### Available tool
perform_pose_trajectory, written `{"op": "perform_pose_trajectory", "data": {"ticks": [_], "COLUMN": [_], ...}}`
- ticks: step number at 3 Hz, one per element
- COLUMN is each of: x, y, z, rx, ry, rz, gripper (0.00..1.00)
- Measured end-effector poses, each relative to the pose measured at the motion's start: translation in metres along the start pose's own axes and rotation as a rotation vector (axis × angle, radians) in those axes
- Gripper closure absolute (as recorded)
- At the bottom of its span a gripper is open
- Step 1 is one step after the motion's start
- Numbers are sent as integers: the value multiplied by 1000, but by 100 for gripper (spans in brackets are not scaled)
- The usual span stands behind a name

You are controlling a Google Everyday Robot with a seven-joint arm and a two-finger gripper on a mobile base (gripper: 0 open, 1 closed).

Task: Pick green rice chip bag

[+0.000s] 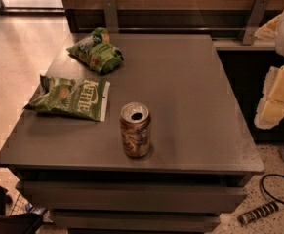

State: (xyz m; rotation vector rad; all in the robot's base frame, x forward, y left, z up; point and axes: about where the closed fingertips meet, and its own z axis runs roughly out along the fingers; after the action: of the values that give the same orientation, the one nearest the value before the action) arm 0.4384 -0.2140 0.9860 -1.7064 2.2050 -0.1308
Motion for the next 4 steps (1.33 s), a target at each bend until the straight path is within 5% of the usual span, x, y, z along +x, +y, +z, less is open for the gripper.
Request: {"op": "perform_pose_trajectory", "data": {"ticks": [1, 2, 3, 4], "x": [0, -17, -59, -106], "y": [0, -32, -96, -136], "z": [0, 12, 30, 38], "rx": [0, 44, 144, 196], "ry": [0, -75, -273, -457], "rz": [0, 23, 120, 208], "gripper": [0, 0, 0, 0]}}
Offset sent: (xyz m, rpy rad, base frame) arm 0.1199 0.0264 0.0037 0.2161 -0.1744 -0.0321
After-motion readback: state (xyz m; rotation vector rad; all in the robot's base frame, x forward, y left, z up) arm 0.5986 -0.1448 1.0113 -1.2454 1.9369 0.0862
